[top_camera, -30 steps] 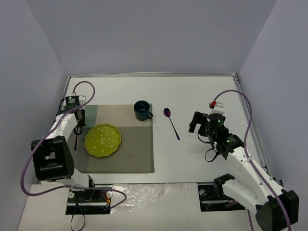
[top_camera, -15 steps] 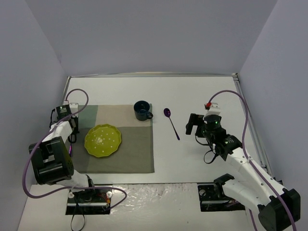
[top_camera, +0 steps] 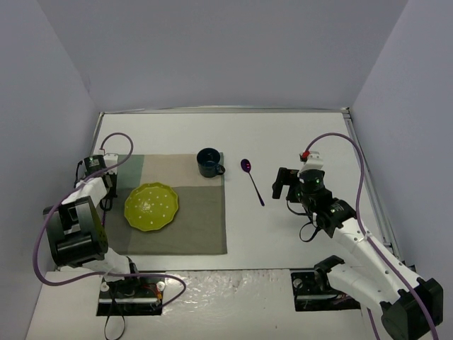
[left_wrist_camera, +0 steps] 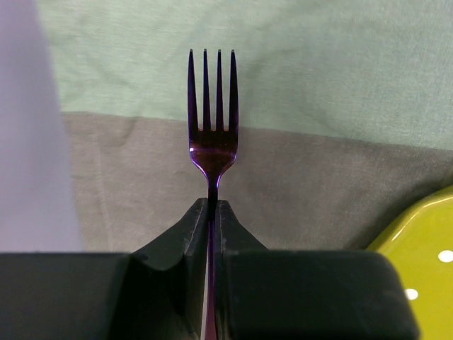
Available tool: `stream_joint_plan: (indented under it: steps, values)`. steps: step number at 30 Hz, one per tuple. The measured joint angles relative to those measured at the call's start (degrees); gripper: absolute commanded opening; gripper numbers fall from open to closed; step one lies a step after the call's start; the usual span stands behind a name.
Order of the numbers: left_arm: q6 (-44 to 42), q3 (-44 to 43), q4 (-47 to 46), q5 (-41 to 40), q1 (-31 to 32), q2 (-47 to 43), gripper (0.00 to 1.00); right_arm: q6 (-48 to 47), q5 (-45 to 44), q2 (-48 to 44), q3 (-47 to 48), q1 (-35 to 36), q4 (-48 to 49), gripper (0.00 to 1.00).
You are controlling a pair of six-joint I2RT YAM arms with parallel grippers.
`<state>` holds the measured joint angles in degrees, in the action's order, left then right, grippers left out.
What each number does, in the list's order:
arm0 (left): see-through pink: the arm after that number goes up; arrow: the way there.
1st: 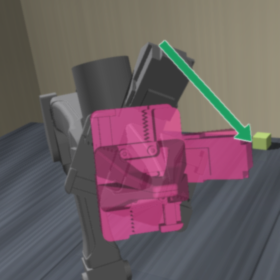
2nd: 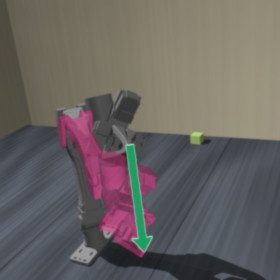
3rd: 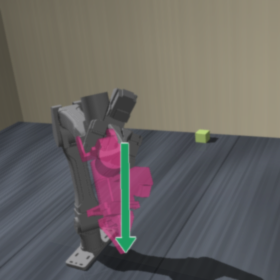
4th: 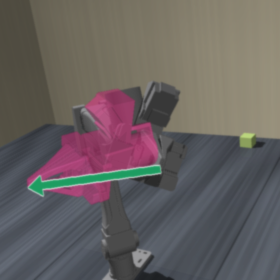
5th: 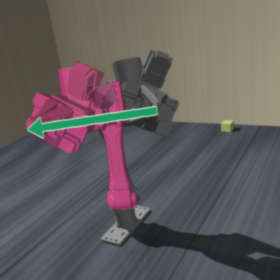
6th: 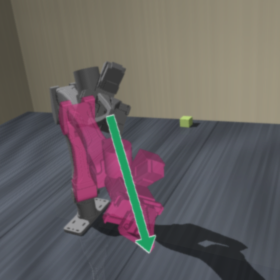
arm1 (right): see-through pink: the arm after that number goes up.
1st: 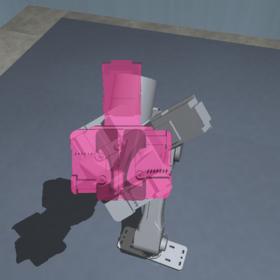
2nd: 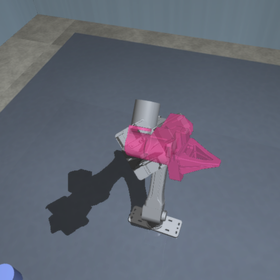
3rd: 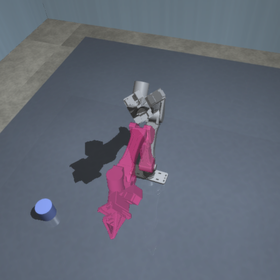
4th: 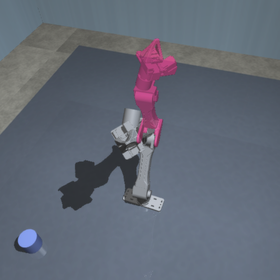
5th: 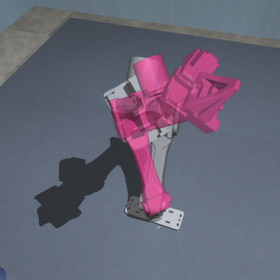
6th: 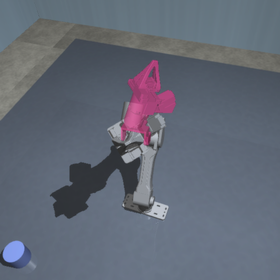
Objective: Set the dinner table for one person
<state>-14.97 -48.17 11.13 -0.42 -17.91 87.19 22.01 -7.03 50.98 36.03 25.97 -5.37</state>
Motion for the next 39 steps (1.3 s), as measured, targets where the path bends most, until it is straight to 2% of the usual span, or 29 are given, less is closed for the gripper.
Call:
stream_joint_plan:
  steps: [8,10,14,17,30,34,39]
  values:
    - [-0.89,-2.56,0.90,1.89,0.00,4.48,0.00,-0.38,0.00,0.00,0.00,0.01,0.01,1.00]
    - [-1.06,-3.28,1.17,2.01,0.00,5.13,0.04,-0.48,0.00,0.00,0.00,0.01,0.02,1.00]
    - [-1.33,-4.40,1.85,1.96,0.00,6.44,0.19,-0.69,0.00,0.02,0.00,0.01,0.02,1.00]
    - [-1.57,-5.32,2.34,1.72,0.00,7.56,0.22,-0.73,0.00,0.02,0.00,0.01,0.02,1.00]
    - [-1.64,-5.97,2.69,0.44,-0.09,7.42,0.53,-0.95,0.03,0.05,0.00,0.01,0.13,1.00]
    - [-0.75,-6.34,4.86,0.42,-0.09,5.33,0.61,-1.10,0.13,0.55,0.00,0.01,0.44,1.00]
    - [3.09,-11.57,9.84,-1.78,0.56,-1.80,0.72,-1.42,1.05,3.48,0.09,0.01,0.94,1.00]
